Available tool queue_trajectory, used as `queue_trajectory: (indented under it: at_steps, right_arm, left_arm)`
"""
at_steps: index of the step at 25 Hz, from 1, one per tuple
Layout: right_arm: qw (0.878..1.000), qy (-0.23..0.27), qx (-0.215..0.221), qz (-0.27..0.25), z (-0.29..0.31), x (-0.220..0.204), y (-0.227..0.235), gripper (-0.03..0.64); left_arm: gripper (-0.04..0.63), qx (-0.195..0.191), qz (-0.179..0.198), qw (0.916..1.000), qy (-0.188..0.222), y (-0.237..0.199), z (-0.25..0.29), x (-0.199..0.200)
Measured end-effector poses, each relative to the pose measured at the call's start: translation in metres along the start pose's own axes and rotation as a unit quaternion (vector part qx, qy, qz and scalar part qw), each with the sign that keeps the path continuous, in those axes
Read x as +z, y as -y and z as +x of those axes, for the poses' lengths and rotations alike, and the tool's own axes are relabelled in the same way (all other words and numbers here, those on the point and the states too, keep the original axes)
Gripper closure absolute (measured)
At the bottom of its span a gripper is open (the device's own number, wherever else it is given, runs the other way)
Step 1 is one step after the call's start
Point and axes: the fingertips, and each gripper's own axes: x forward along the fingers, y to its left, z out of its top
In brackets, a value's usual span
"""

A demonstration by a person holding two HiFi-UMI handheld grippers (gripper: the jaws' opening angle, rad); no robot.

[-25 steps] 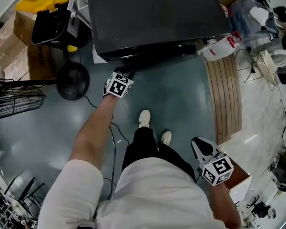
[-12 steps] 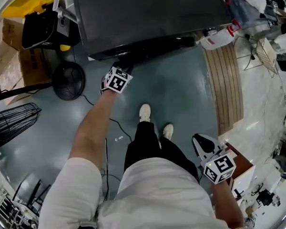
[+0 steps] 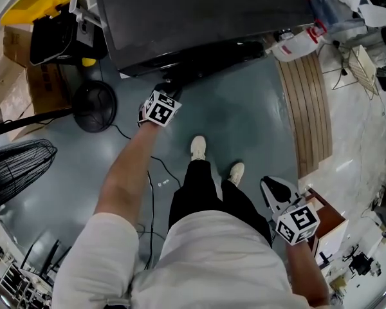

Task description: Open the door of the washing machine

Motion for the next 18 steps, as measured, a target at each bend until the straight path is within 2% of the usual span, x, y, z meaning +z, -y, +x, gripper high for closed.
queue_trajectory:
  at_steps: [11,18]
  right_arm:
    - [1.0,0.013,0.019,-0.012,-0.013,-0.014,0.014,0.581]
    - [0.999,0.015,0.031,-0.012,-0.03,-0.041,0.024,0.586]
  left_arm:
    - [0.506,0.012,-0.031,0.9993,-0.014,0.042,-0.005,-0.015]
    - [0.509,0.017,-0.051,0.9982,-0.024,0.077,-0.004,-0.026]
